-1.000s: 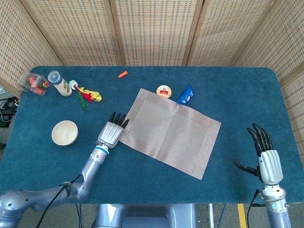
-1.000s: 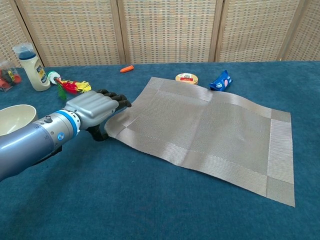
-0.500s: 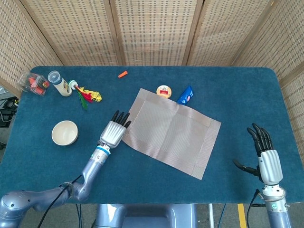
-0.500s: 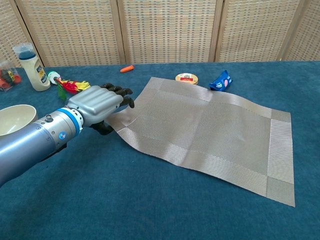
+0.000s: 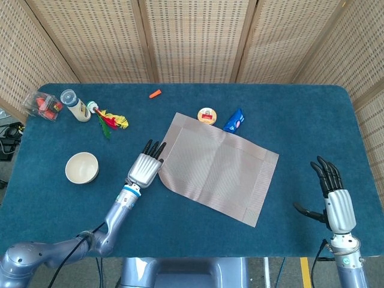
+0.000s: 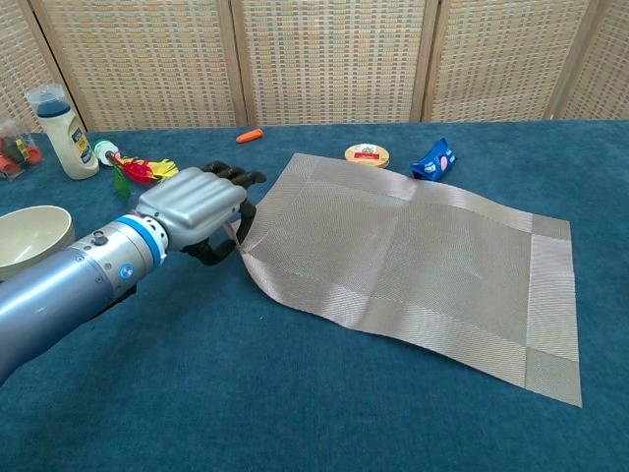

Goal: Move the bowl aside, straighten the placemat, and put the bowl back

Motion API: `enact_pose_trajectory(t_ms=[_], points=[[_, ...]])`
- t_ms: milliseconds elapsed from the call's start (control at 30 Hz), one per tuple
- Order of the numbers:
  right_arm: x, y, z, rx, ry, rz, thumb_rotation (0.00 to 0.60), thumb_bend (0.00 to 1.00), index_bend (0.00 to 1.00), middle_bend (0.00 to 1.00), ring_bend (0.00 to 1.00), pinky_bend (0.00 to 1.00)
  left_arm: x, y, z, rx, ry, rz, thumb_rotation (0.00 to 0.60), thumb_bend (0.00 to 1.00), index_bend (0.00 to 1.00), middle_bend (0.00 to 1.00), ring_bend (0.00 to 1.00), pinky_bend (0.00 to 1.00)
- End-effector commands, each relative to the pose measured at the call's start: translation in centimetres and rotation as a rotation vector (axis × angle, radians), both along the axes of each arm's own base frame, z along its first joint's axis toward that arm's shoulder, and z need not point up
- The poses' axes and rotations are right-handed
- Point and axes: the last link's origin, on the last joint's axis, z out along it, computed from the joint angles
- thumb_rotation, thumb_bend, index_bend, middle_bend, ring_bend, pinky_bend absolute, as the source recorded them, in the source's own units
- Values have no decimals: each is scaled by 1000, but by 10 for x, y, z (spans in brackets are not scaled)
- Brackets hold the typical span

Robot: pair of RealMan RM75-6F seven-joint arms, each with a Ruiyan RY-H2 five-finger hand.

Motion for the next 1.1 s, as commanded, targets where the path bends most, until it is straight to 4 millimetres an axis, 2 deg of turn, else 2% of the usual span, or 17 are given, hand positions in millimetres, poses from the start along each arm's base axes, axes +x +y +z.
enact_pose_trajectory(t_ms=[33,300,533,733,1100], points=[[0,0,0,3,0,1,600,198,111,0,0,0,-1,0,3,5,-2,-3,600,514,596,0,0,0],[1,1,-1,6,0,6,600,197,111,0,0,0,-10,-8,15,11,-3,-12,600,514,607,0,0,0],[4,3,-3,13,7,18,600,197,111,0,0,0,-27,-30,27,-26,21,0,600,514,625,0,0,0],[7,5,-4,13,11,24,600,198,111,0,0,0,-31,-48,35,-54,34,-14,600,514,629,0,0,0],[10,9,-6,15,20,36,600,197,111,0,0,0,-29,-103,41,-143,64,-113,600,515,630,0,0,0]])
